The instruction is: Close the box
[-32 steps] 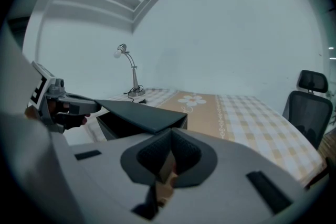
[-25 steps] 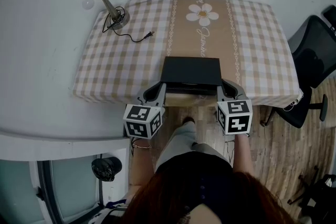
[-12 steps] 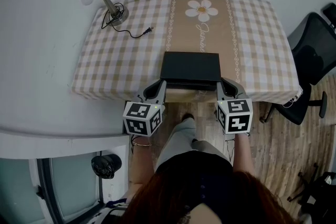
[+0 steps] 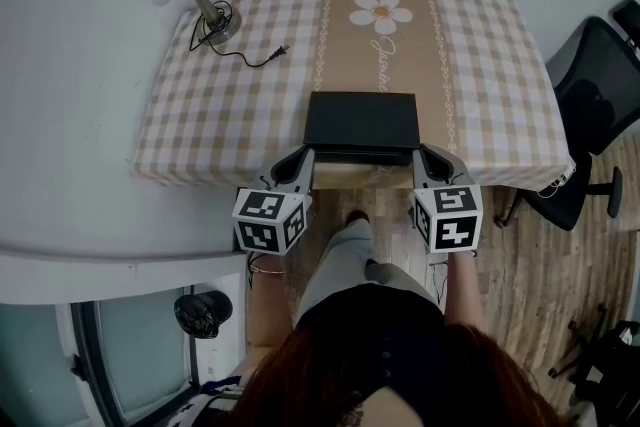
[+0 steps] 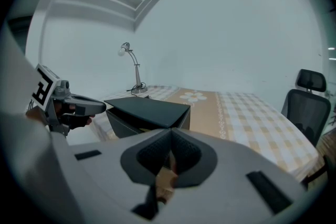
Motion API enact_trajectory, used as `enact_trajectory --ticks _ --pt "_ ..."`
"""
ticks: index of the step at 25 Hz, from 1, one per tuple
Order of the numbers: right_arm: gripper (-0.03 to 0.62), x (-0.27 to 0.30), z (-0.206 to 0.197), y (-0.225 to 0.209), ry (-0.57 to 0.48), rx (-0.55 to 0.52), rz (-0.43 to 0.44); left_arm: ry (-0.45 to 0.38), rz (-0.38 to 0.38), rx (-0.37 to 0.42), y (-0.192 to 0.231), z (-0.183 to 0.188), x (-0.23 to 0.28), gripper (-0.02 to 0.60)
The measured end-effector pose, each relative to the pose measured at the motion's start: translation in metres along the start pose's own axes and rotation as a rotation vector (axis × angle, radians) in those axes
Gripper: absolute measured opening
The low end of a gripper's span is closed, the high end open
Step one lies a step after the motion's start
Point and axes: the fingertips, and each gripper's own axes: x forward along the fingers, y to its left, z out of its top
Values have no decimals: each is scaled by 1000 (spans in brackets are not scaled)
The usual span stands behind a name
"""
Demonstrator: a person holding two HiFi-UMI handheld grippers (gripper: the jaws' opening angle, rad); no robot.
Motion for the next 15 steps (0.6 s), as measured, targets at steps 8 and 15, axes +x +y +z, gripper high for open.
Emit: enact_trajectory --ticks 8,15 --pt "18 -4 -3 1 12 -10 -10 4 -11 -5 0 -4 0 29" --pt "18 -6 -9 2 22 -8 -21 -1 -21 -21 1 -7 0 29"
